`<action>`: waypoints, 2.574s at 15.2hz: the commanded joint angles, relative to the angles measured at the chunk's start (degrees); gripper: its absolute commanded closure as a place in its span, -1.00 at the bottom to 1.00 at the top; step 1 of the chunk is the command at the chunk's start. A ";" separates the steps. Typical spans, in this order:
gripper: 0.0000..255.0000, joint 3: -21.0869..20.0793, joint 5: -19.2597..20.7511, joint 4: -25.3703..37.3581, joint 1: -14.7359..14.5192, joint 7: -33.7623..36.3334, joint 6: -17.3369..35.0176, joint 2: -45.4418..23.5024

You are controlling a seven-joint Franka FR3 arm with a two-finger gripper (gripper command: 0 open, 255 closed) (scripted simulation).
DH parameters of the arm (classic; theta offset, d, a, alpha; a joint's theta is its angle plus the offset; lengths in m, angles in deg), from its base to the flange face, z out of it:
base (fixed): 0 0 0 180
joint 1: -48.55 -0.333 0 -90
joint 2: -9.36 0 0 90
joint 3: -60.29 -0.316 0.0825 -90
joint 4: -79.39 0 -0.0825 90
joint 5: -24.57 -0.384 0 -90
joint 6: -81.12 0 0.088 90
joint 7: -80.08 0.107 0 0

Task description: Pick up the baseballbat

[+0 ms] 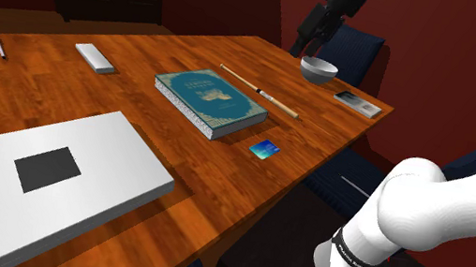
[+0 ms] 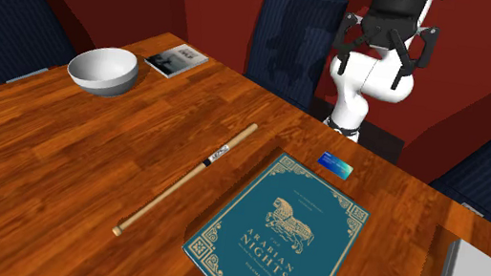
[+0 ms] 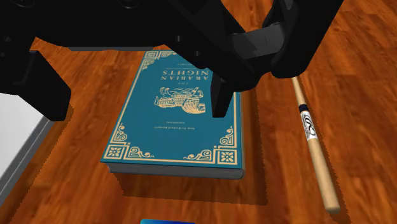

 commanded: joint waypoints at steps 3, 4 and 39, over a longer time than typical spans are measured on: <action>-1.00 1.32 0.64 0.43 0.48 -1.30 1.64 -3.30; -1.00 1.98 0.93 0.72 0.70 -1.94 2.43 -5.00; -1.00 14.93 -2.59 24.01 7.12 -18.83 16.47 -58.24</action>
